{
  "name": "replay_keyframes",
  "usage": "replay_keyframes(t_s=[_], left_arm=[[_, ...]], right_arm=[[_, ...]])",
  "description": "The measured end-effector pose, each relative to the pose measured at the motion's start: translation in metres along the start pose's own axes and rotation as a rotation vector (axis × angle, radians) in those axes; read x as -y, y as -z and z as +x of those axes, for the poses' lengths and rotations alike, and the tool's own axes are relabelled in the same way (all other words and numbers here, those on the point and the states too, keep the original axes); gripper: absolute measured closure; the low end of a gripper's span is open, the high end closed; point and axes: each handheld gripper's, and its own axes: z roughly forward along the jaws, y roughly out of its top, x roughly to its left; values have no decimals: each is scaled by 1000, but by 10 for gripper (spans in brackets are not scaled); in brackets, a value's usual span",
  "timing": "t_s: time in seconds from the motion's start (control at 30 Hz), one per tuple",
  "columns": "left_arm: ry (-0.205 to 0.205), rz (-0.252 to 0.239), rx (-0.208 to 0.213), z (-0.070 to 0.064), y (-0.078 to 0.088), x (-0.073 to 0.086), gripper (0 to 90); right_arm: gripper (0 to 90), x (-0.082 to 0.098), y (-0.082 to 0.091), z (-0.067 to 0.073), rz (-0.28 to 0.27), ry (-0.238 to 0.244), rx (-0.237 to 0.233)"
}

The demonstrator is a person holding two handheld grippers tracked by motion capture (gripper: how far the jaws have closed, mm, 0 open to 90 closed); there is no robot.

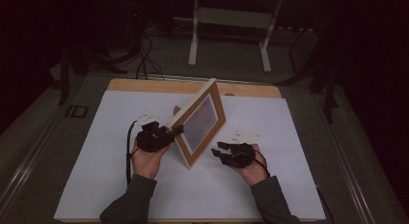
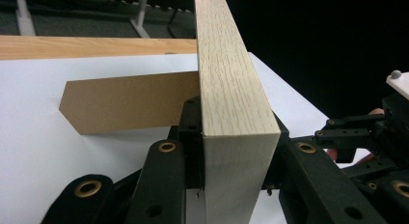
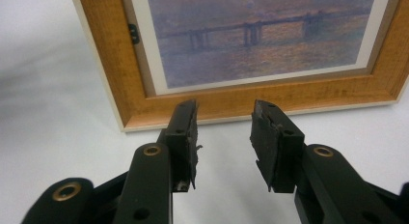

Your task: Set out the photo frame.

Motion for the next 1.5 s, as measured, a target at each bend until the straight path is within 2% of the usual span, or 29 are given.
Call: replay_keyframes(t_s=[0.5,0.8,1.07,1.23,1.4,1.5], left_arm=[[3,40,67,8,2,-3,719],[-3,47,100,11,2,-4,719],[-26,48,137,11,2,-4,719],[-58,45,179,11,0,-3,719],[-86,45,238,12,-1,-3,719],[-96,47,245,12,-2,-4,720]], right_arm=[[615,0,1,-2,-3,-2,4],[613,0,3,-4,-6,-10,9],[612,0,7,-7,-20,-20,19],[603,-1,11,-10,-31,-22,31],[585,-4,20,-21,-62,-39,72],[562,-8,30,-32,-89,-61,112]])
